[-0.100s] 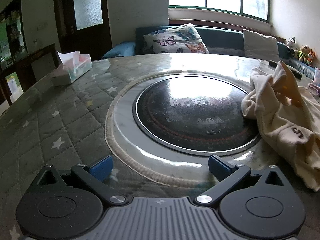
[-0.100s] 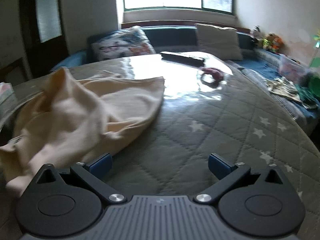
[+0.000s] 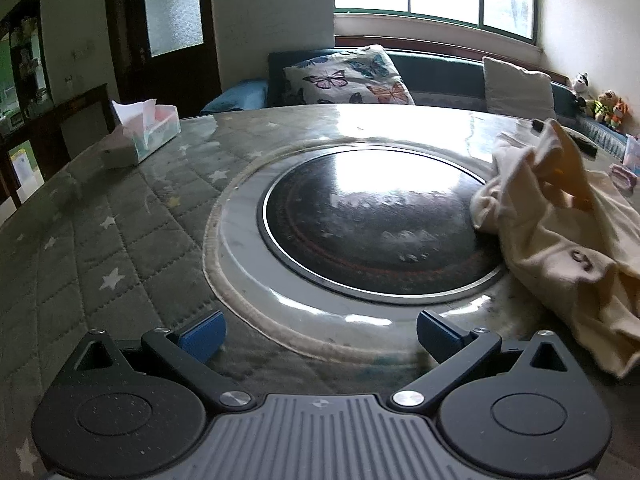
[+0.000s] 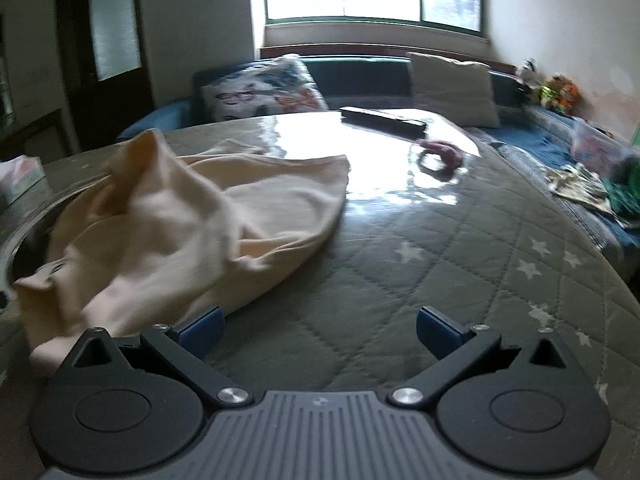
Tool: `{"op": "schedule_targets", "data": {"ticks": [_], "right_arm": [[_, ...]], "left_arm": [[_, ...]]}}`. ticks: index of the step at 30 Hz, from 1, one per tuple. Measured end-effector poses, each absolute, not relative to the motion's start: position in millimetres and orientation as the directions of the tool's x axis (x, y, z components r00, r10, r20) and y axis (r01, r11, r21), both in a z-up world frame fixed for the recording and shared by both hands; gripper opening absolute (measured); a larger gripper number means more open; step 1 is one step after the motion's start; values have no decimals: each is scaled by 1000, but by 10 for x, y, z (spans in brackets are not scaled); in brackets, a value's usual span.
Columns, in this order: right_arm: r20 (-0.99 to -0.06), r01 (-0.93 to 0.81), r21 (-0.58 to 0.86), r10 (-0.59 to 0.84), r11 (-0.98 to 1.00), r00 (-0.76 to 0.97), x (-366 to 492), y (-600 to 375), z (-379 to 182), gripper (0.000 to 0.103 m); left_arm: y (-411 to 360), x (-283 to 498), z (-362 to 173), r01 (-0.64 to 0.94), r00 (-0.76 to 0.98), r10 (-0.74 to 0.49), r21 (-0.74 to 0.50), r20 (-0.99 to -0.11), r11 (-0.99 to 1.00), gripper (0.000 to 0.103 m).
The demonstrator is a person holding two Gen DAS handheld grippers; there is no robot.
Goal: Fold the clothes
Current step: 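Move both grippers toward the crumpled cream sweatshirt on the table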
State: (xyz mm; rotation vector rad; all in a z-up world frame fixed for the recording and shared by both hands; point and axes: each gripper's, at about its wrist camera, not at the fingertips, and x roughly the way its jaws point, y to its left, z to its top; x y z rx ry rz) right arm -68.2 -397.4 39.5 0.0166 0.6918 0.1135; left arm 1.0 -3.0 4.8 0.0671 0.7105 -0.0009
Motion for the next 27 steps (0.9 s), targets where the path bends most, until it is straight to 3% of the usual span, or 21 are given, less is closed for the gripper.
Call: {"op": "schedule_targets", "data": {"ticks": [2,7,27], "right_arm": [[-636,-91,55,105,994,764,-700,-4001,400,103],[-643,-74,6,61,997,763,-798,-3889,411,103],[-611,-92,71,116,993,783,-1203,-3334,543,103]], "left_arm": [[-152,-57,37,31,778,49,116,-626,993,103],[-304,-226,119,76,782,-4,89,-623,993,103],[-682,-445,320,213,757,-114,77,-643,974,103]]}}
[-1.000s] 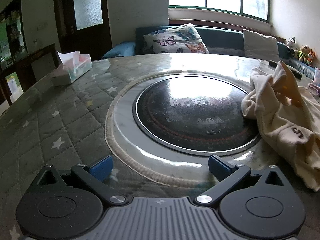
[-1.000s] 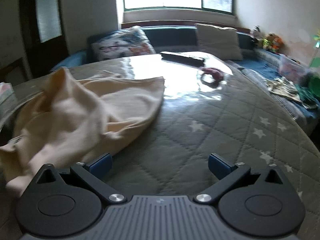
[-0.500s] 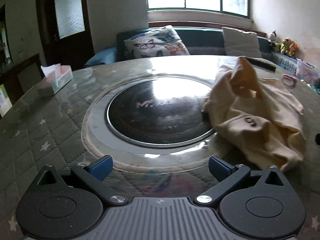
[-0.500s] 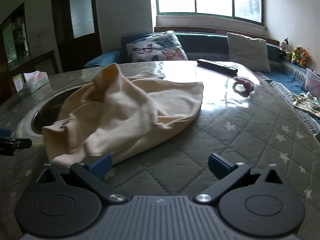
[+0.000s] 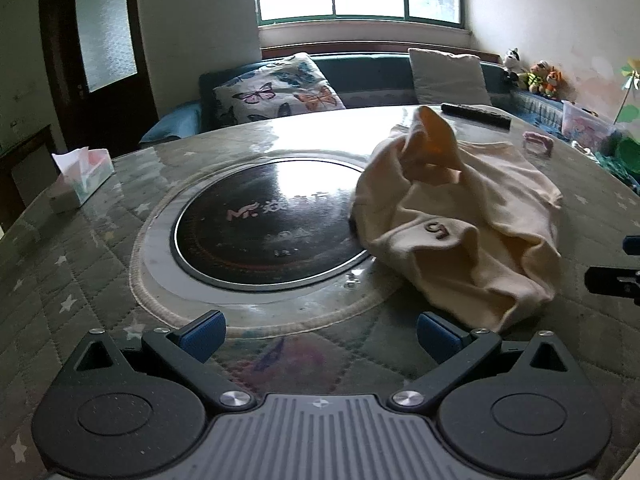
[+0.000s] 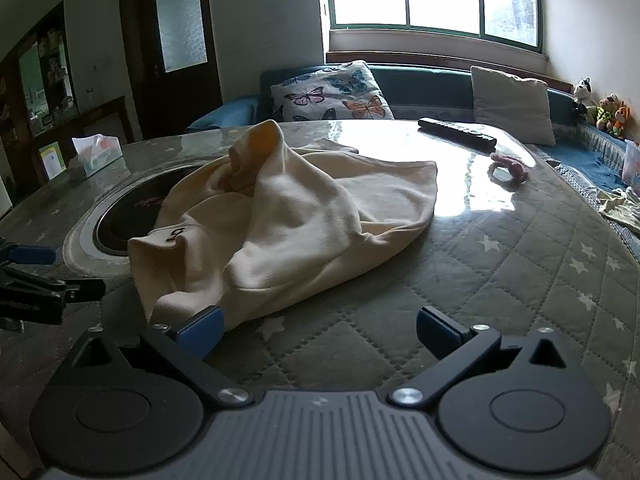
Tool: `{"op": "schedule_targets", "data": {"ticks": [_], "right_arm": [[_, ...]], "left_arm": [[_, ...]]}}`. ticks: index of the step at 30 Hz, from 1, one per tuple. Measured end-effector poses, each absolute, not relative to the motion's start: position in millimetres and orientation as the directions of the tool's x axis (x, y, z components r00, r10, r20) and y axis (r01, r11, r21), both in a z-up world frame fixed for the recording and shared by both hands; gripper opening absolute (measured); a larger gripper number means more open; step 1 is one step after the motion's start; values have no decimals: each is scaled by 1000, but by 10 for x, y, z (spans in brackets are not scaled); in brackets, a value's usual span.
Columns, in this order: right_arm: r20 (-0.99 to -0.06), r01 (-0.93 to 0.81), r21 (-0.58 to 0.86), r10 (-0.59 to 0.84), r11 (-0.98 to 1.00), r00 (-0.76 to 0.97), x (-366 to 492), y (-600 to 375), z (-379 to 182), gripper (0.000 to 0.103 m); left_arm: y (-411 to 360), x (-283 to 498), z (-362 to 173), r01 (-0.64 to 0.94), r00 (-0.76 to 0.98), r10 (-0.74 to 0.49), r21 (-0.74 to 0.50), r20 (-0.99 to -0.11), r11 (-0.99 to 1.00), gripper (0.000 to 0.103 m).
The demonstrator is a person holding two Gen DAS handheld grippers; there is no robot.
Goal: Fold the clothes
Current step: 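Move both grippers toward the crumpled cream sweatshirt on the table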
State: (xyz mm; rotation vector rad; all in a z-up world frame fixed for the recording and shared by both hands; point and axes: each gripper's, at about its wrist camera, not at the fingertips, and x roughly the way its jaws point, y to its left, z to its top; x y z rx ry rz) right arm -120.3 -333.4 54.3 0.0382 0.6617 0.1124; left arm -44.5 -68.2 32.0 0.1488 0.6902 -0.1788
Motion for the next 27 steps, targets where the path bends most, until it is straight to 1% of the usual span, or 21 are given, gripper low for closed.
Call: {"op": "schedule_targets", "data": {"ticks": [8,19,27], "right_arm": [[-614,-80,66,104,995,783,-1402,-3042,605,103],[-630,-213,70,208,975,748,-1396,-3409,576,103],[-640,-243,57,222,968,735,-1408,-3424,571,103]], "left_arm": [[-772,-482,307,243,746,-130,85,-653,966,103],[-898,-523,299,283,736,-153,94,-659,954,103],[-960,-507,291,297,728,-156,102,-667,949,103]]}}
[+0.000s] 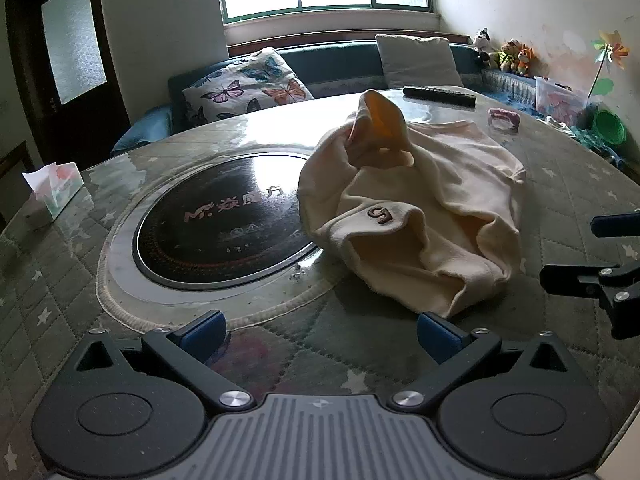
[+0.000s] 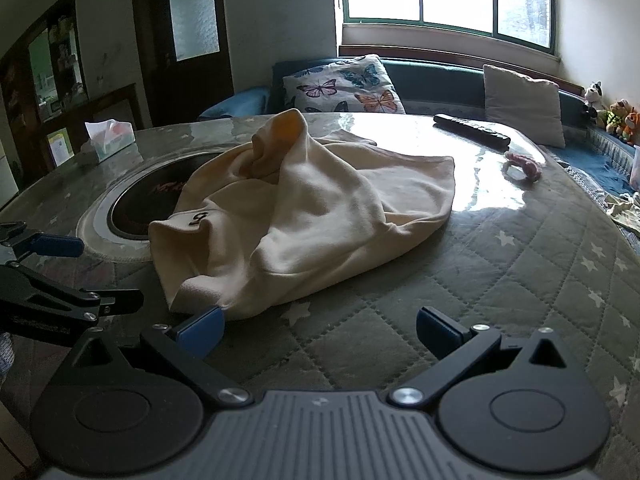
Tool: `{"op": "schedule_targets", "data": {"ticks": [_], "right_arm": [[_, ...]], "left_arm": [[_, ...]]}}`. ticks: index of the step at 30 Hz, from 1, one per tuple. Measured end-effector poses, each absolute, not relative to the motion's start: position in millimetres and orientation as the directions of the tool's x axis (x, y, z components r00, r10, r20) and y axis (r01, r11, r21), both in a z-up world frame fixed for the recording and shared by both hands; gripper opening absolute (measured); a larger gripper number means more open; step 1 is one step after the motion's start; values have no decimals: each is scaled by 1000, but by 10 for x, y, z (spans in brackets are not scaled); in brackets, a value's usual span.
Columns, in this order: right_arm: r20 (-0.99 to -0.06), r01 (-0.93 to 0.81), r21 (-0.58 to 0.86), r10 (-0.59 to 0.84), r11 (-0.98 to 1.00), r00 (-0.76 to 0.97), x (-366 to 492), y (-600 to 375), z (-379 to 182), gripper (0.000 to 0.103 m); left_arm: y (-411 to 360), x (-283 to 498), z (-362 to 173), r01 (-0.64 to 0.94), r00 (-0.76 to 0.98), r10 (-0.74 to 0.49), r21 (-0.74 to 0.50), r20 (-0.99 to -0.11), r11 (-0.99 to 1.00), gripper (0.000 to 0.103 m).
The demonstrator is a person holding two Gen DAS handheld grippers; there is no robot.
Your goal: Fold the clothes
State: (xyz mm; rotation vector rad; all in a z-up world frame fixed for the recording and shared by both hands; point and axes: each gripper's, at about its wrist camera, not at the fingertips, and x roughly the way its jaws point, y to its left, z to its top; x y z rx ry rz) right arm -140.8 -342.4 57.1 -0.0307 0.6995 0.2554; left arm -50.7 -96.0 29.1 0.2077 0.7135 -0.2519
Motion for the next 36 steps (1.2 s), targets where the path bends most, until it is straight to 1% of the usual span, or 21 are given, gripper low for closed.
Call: {"op": "schedule_targets", "data": {"ticks": [23,36], "right_arm": [[-650,-269,58,241,961,720,-1311,-3423,514,103],[-637,-293,52,258,955,726,-1136,-3380,577,103]], "left_arm": [[-1016,-432,302,317,714,-169,99,-679,943,103],[-1010,-259,421,314,737,-168,112,-654,943,103]]}}
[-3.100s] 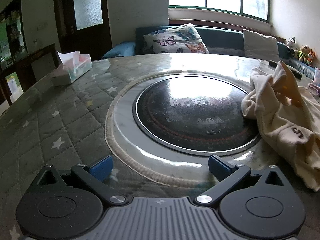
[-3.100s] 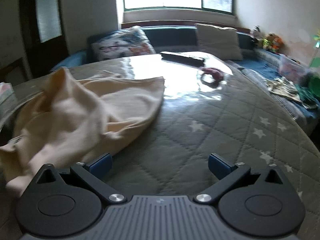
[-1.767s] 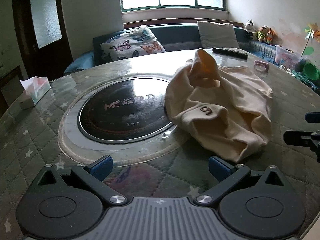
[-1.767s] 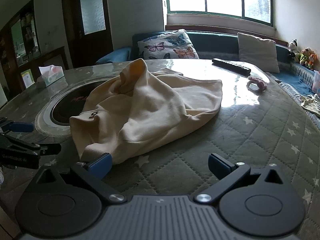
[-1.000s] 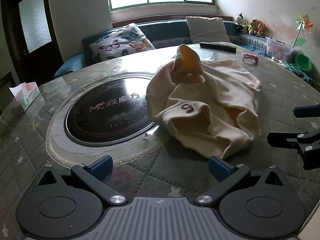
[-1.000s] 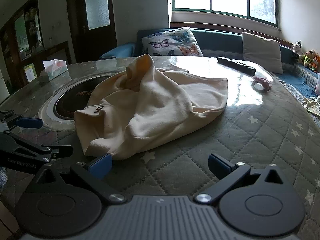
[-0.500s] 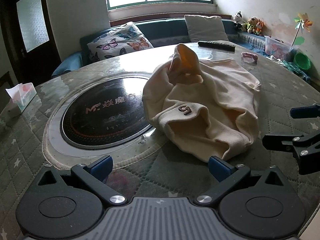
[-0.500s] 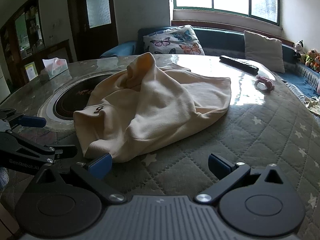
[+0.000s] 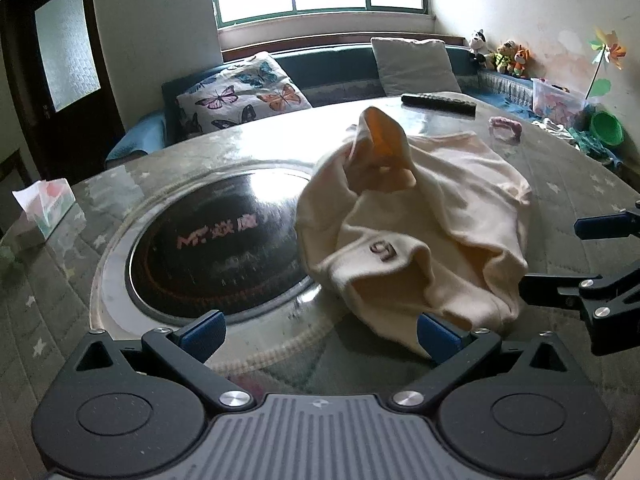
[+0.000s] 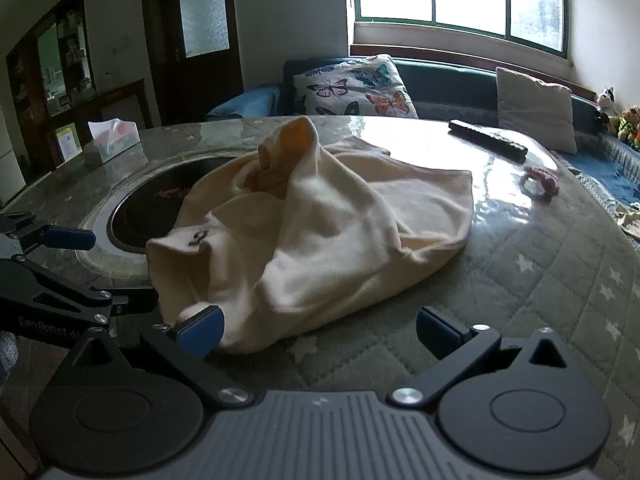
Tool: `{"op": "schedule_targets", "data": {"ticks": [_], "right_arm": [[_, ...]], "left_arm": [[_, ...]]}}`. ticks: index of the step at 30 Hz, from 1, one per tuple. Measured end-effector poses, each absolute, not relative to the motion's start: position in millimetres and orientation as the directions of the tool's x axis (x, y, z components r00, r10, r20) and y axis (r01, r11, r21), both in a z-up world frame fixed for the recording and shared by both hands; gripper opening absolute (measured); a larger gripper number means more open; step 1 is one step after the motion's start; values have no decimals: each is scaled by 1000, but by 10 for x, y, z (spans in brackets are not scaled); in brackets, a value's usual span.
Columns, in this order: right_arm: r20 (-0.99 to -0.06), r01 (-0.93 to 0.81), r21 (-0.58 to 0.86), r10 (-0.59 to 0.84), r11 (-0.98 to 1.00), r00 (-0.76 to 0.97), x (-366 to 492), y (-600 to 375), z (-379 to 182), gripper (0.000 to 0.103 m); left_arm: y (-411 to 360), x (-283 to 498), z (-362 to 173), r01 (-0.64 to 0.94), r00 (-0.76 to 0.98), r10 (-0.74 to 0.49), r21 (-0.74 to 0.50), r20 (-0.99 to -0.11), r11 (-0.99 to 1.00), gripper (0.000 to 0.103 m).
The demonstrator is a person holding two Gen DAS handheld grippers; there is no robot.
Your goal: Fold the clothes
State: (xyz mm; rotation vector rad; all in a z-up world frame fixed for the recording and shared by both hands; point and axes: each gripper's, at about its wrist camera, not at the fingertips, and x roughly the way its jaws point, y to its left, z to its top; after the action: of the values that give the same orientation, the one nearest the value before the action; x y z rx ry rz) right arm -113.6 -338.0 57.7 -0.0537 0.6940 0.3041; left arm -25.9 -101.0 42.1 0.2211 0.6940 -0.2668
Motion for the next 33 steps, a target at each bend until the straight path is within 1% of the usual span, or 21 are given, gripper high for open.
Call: {"op": "schedule_targets", "data": {"ticks": [7,11,12,13,15,19,21,24,26,27,29,30,32,33], "right_arm": [[-618,-307,52,272,950,737,-857,-3360,678,103],[-611,-302,60,275,951,743,-595,-3352,742,101],[-609,-302,61,275,951,744,-525,-3347,754,100],[-608,-301,61,275,952,745,-456,-3343,767,95],[-609,-306,57,276,950,743,-305,-3307,779,94],[-622,-320,44,277,946,733,6,-3194,763,83],[-630,-329,43,281,943,724,150,-3140,737,81],[-642,-345,52,296,937,707,339,-3064,692,67],[-650,-355,66,310,932,694,451,-3031,665,51],[-654,-360,72,317,930,688,505,-3017,651,46],[-654,-361,83,324,929,684,571,-3027,642,23],[-650,-358,86,324,930,687,577,-3051,649,19],[-642,-348,93,323,933,695,576,-3111,670,8],[-636,-338,97,320,936,703,556,-3160,691,7]], "left_arm": [[-1004,-36,539,313,757,-173,118,-630,943,103],[-1008,135,608,311,773,-173,126,-611,942,103],[-1010,179,620,313,775,-175,128,-608,941,103],[-1014,227,630,315,777,-176,131,-604,940,103],[-1020,316,642,319,779,-178,136,-601,938,102],[-1032,471,652,336,774,-197,127,-602,933,95],[-1039,541,650,346,769,-208,120,-604,930,92],[-1059,649,643,362,761,-223,112,-609,925,86],[-1079,725,640,372,755,-232,109,-613,922,80],[-1088,758,641,378,752,-238,106,-614,920,79],[-1108,815,647,392,746,-255,97,-616,915,75],[-1124,840,653,401,743,-265,92,-615,912,75],[-1167,913,660,415,736,-282,81,-615,906,74],[-1190,952,663,422,732,-290,76,-616,903,74]]}}
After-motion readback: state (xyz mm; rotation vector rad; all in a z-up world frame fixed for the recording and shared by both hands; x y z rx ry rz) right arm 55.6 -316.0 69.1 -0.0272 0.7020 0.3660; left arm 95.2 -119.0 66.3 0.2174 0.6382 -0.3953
